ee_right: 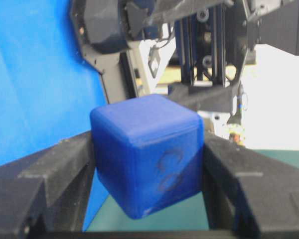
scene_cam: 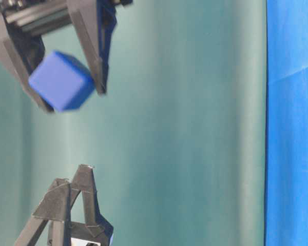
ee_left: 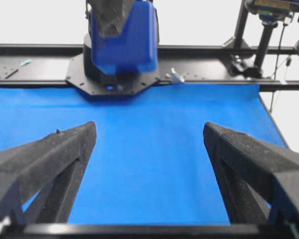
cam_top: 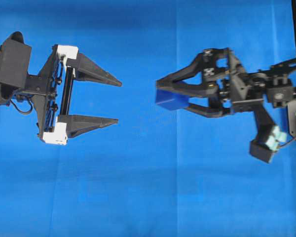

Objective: Handover the blue block to the right arm after grasping it with the left arm, then place it in the designated position.

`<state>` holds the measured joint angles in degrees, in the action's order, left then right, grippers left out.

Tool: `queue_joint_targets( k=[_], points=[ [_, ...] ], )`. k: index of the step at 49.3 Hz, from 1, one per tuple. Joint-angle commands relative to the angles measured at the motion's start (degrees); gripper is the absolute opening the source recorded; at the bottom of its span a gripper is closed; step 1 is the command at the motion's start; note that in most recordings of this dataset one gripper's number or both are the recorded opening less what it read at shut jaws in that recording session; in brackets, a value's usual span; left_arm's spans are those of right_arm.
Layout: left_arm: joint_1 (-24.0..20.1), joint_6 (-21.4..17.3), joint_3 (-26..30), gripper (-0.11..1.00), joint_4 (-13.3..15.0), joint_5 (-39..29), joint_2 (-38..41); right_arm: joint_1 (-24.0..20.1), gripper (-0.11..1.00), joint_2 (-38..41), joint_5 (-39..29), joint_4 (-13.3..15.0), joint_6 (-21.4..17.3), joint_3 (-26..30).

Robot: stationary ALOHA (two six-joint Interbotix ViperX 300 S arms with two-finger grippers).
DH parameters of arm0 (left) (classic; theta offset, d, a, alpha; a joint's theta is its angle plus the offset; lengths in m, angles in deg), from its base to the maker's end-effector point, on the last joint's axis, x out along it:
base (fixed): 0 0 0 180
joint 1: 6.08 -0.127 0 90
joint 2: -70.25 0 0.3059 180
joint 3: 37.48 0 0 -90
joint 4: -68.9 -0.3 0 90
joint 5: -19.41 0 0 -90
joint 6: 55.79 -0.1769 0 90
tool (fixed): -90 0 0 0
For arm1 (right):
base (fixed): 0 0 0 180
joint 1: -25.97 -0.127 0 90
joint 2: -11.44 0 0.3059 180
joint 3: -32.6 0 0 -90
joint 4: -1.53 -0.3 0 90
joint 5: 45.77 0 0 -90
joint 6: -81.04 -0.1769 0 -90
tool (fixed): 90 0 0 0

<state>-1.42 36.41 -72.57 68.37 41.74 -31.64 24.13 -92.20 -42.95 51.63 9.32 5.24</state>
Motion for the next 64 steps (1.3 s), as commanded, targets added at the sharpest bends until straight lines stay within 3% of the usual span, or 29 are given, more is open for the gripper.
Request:
queue_joint_targets(
  k=[1,12,18,28,38,51,57,64],
  points=[
    [0.0,0.0,0.7,0.93,0.0,0.5,-0.9,-0.4,0.52,-2.2,-0.6,-0.2,-0.8,0.0],
    [0.0,0.0,0.6,0.93,-0.1,0.4,-0.9,-0.4,0.52,-2.2,-0.7,-0.2,-2.7,0.0],
    [0.0,-0.1,0.6,0.93,-0.1,0.4,-0.9,-0.4,0.52,-2.5,-0.4,-1.5,-6.4,-0.2],
    [0.0,-0.4,0.8,0.93,0.0,0.3,-0.7,-0.6,0.52,-3.0,-0.7,-6.7,-18.9,-0.4],
    [0.0,-0.7,0.8,0.93,-0.1,0.3,-0.6,-1.2,0.52,-3.5,-0.8,-11.2,-34.0,-0.5],
    [0.0,-0.7,0.7,0.93,-0.1,0.1,-0.7,-1.3,0.52,-4.0,-3.1,-11.8,-51.6,-0.5],
    [0.0,-0.7,0.7,0.93,-0.1,0.1,-0.9,-1.4,0.52,-4.0,-4.8,-11.8,-56.1,-0.6],
    [0.1,-0.8,0.7,0.92,-0.1,0.1,-0.9,-1.6,0.52,-4.0,-6.0,-11.8,-56.5,-0.6]
  ],
)
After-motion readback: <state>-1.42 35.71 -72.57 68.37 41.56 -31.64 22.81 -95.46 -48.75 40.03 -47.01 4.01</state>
